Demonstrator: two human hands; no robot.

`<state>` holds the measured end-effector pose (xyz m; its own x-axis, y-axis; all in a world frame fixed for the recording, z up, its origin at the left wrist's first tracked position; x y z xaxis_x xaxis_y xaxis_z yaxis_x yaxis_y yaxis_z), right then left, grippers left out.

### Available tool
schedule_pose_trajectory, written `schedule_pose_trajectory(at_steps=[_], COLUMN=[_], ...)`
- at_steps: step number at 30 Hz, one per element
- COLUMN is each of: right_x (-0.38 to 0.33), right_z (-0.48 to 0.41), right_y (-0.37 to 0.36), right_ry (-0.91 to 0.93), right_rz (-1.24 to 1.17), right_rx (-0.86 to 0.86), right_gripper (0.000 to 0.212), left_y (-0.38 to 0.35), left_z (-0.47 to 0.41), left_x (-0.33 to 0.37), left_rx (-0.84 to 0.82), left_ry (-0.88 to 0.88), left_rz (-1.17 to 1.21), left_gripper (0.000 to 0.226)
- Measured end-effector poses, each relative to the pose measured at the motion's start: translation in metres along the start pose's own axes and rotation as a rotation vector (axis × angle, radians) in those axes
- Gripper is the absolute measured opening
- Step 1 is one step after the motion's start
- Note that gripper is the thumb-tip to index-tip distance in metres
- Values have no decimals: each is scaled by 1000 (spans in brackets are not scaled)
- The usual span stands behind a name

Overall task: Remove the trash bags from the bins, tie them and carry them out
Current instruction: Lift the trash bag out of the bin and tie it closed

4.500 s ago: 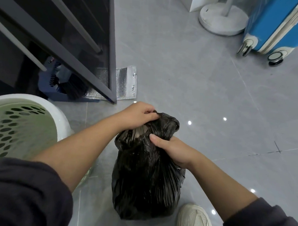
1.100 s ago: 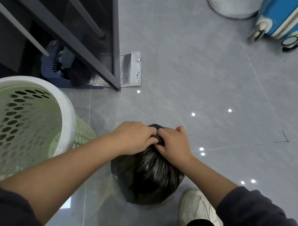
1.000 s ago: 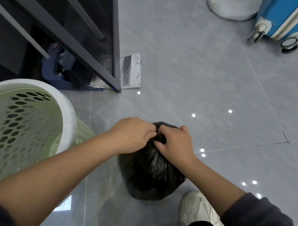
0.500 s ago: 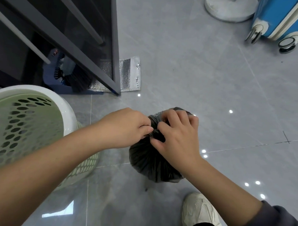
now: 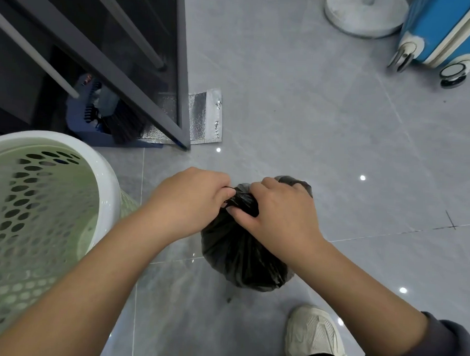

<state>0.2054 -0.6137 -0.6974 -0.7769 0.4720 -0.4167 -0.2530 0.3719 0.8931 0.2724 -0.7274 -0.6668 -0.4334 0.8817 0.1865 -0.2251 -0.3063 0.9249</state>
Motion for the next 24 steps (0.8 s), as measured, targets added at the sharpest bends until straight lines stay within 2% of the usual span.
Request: schedule_pose_trajectory(at_steps=[4,8,10,11,14,17,21,24], right_x=[1,0,1,2,5,5,-3,-10], right_z=[0,-2,-2,-3,-3,-4,-1,1], right_y=[10,21,17,15,8,4,5,6], right_ry=[-94,-46,-49,-45,-7,-65,-138,-66], right_rz=[-48,-159,-287,-340,-414,-492,-411,-321], right_rx=[-170,-201,-242,-224,-155,-195,-112,-116], right_gripper=[50,45,30,26,34,33,44,44], left_y=[5,11,15,17,21,22,24,24], left_z=[1,3,4,5,7,9,11,12], left_x=[5,6,5,4,2,1,-4,-5], left_rx=[34,61,66,66,61,63,72,69], left_ry=[-4,-9,-11,-13,-27,-36,-24,-32], left_rz=[-6,-13,-7,-1,8,5,-23,-30], left_gripper=[35,35,33,34,39,33,33,32])
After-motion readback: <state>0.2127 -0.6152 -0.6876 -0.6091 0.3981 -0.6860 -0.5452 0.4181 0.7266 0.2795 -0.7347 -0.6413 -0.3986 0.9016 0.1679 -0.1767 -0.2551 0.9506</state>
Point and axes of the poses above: each hand's wrist, its own z-axis away from the middle knuckle, its own y-axis out of the back of the hand, x = y × z, the point moved 5 cm from there along -z, towards the middle knuckle, and after that the axes turned 12 degrees about -z, right-handed, at the moved point
